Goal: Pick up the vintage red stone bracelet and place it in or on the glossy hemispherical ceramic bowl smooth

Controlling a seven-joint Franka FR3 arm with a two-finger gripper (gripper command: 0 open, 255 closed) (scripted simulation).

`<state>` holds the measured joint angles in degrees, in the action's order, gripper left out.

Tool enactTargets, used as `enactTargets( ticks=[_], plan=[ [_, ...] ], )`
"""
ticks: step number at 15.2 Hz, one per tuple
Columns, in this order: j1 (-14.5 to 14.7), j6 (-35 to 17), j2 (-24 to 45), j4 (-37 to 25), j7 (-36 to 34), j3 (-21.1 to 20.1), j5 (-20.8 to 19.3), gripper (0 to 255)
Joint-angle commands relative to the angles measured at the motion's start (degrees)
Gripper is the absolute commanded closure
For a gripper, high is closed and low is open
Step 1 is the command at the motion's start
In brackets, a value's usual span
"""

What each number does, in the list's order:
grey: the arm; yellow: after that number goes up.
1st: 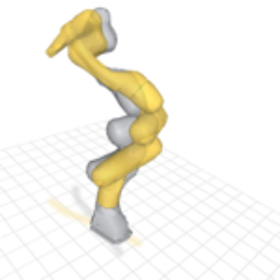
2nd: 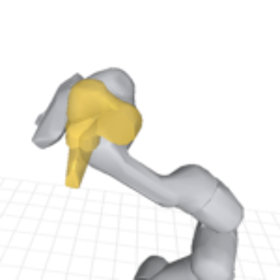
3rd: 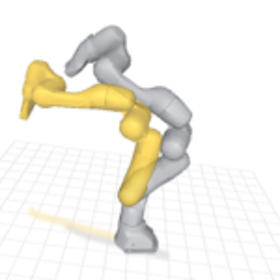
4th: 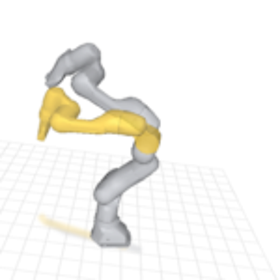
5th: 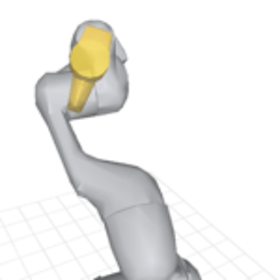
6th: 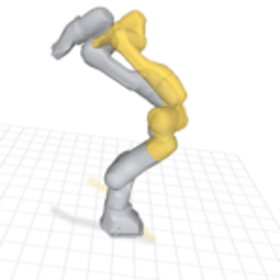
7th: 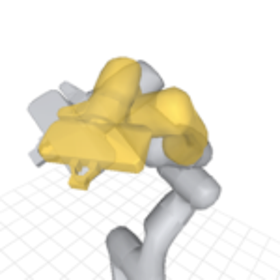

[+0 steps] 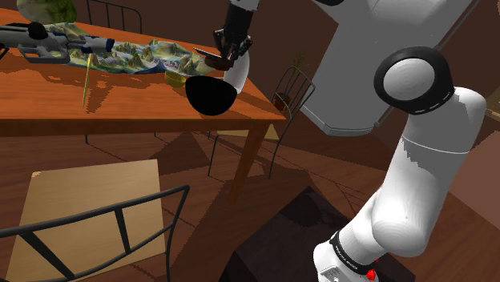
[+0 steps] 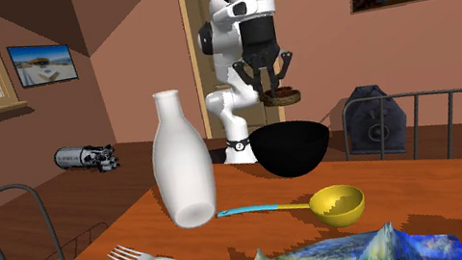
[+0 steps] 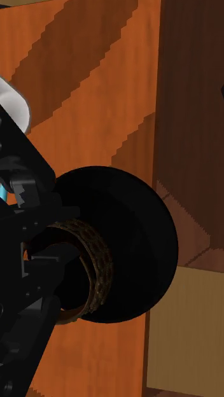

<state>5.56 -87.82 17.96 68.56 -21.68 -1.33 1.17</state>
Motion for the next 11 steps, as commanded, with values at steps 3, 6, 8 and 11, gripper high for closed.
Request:
enactTargets(
  ticks=[3, 6, 8, 11],
  plan=[
    [0.26, -3.58, -1.10, 4.66, -0.39, -0.11, -0.03, 255],
    [0.25, -6.23, -1.79, 8.01, -0.33, -0.11, -0.01, 255],
    [0.24, -7.94, -2.15, 10.07, -0.28, -0.11, 0.00, 255],
    [0.24, -10.43, -2.54, 12.95, -0.22, -0.10, 0.02, 255]
  ],
)
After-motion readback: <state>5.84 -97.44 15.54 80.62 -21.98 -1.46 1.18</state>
